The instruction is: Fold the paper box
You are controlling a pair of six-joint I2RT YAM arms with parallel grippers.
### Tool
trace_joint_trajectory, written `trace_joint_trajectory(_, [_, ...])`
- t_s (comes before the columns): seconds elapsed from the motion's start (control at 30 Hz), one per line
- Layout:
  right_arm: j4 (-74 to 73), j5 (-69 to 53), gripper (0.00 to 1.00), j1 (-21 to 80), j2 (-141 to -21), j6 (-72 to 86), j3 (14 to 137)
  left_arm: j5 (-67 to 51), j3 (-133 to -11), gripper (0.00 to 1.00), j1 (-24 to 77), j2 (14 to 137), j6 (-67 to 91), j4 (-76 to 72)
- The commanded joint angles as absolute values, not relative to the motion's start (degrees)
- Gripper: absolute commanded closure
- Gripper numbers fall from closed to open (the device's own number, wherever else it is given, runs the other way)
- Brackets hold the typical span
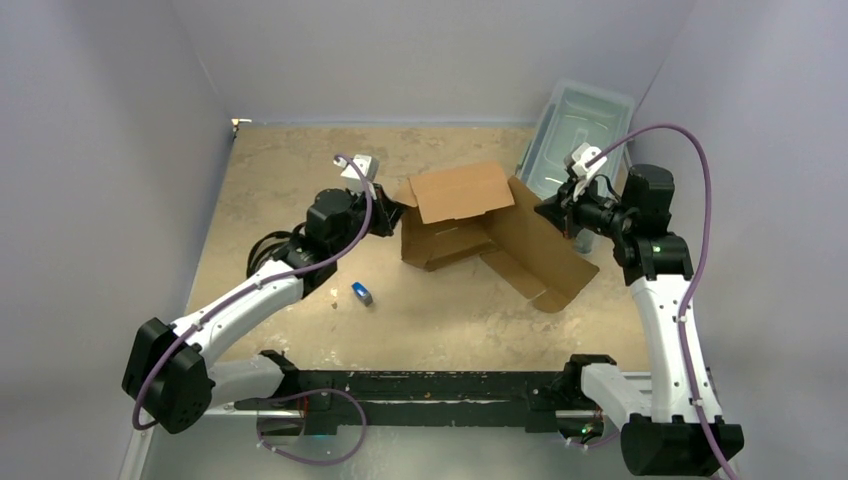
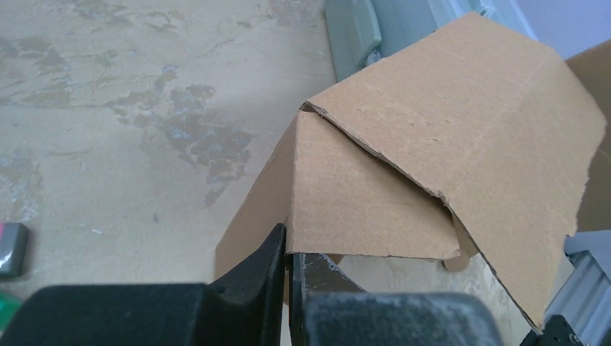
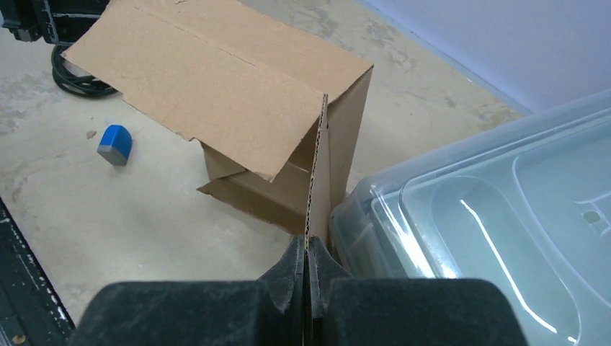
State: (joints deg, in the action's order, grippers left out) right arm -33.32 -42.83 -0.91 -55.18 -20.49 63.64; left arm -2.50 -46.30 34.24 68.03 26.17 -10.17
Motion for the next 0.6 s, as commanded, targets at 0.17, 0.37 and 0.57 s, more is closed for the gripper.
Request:
trace_joint_trajectory(0.17, [-31.99, -47.29, 1.0, -0.58, -54.65, -18.02, 64.08, -0.97, -52.63, 1.0, 37.24, 69.91, 32.84, -6.09])
trace_joint_trajectory(0.37, [-29.96, -40.44, 1.0, -0.58, -54.44, -16.81, 62.71, -3.07, -54.3, 0.89, 37.7, 70.21, 34.37, -4.77])
trace_joint_trajectory(0.57, [-29.16, -33.94, 1.0, -0.59, -54.31, -16.2, 62.96, -2.1, -55.91, 0.7, 37.62, 69.0, 33.05, -0.11])
